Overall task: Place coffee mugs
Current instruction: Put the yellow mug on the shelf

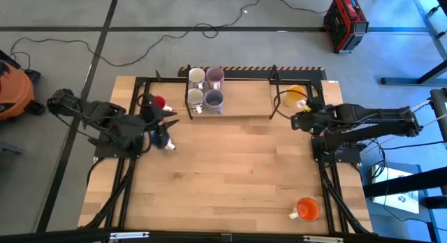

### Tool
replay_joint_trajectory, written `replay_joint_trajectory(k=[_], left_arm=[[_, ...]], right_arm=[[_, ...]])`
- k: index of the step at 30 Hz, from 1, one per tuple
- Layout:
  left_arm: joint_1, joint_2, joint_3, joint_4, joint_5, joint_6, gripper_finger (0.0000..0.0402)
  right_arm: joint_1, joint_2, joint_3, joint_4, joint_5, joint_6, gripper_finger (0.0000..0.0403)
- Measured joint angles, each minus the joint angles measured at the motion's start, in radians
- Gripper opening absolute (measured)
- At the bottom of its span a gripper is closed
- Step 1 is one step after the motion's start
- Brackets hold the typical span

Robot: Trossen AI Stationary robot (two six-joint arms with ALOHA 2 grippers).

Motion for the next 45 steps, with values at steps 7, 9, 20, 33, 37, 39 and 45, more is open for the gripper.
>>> replay_joint_trajectory(k=[7,9,20,33,37,39,45], left_arm=[[0.126,0.042,-0.001,0.005,0.056,0.021,0.011],[0.157,0.045,-0.001,0.016,0.121,0.048,0.011],[0.31,0.044,-0.001,0.056,0.345,0.151,0.011],[0.385,0.044,-0.001,0.062,0.395,0.181,0.011],[0.395,0.044,-0.001,0.062,0.395,0.181,0.011],[0.401,0.044,-0.001,0.062,0.395,0.181,0.011],[0.416,0.044,-0.001,0.062,0.395,0.181,0.011]], right_arm=[[-0.201,-0.032,-0.034,0.003,-0.091,-0.239,0.0195],[-0.265,-0.027,-0.035,0.005,-0.104,-0.304,0.0195],[-0.589,0.071,-0.035,0.079,-0.228,-0.677,0.0195],[-0.824,0.194,-0.116,0.303,-0.369,-1.027,0.0195],[-0.862,0.195,-0.161,0.401,-0.374,-1.051,0.0195],[-0.883,0.194,-0.163,0.44,-0.374,-1.055,0.0195],[-0.913,0.212,-0.163,0.424,-0.408,-1.076,0.0195]])
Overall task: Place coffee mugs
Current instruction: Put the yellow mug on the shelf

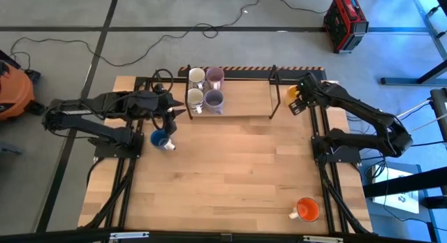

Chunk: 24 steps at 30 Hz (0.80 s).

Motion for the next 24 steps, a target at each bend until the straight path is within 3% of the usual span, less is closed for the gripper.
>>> replay_joint_trajectory(k=[24], left_arm=[[-0.001,0.0,0.0,0.018,0.033,0.0,0.011]], right_arm=[[0.001,0.143,-0.001,0.006,0.026,0.0,0.0195]])
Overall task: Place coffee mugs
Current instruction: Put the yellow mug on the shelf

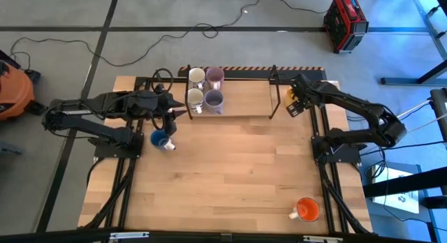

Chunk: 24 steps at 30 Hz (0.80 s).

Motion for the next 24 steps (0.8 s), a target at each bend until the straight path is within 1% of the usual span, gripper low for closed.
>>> replay_joint_trajectory(k=[3,6,15,16,24], left_arm=[[0.0,0.0,0.0,0.0,0.0,0.0,0.011],[0.0,0.0,0.0,0.0,0.0,0.0,0.011],[0.0,0.0,0.0,0.0,0.0,0.0,0.011],[0.0,0.0,0.0,0.0,0.0,0.0,0.011],[0.0,0.0,0.0,0.0,0.0,0.0,0.011]], right_arm=[[0.0,0.022,0.0,0.004,0.0,0.0,0.0188],[0.0,0.027,0.0,0.01,-0.004,0.0,0.0162],[0.0,0.026,0.002,0.017,-0.014,-0.003,0.0037],[0.0,0.026,0.002,0.016,-0.013,-0.002,0.0032],[0.0,0.015,0.001,0.002,-0.021,0.027,0.0032]])
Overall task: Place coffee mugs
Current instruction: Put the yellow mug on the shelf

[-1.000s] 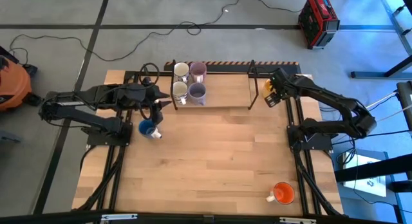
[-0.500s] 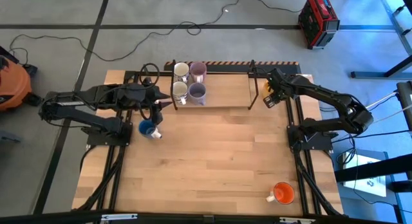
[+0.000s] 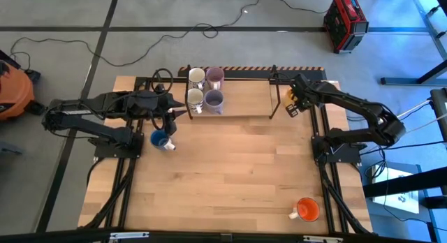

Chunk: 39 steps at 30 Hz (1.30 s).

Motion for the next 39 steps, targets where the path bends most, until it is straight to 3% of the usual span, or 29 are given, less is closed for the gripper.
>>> replay_joint_trajectory(k=[10,19,29,39], left_arm=[[0.0,0.0,0.0,0.007,0.0,0.0,0.011],[0.0,0.0,0.0,0.014,0.0,0.0,0.011],[0.0,0.0,0.0,0.039,0.0,0.0,0.011],[0.0,0.0,0.0,0.053,0.0,-0.001,0.011]], right_arm=[[0.015,-0.118,0.022,-0.111,-0.015,0.087,0.0032],[0.155,-0.23,0.111,-0.309,-0.015,0.245,0.0032],[0.434,-0.26,0.17,-0.479,-0.043,0.487,0.0032],[0.806,-0.241,0.176,-0.469,-0.113,0.715,0.0032]])
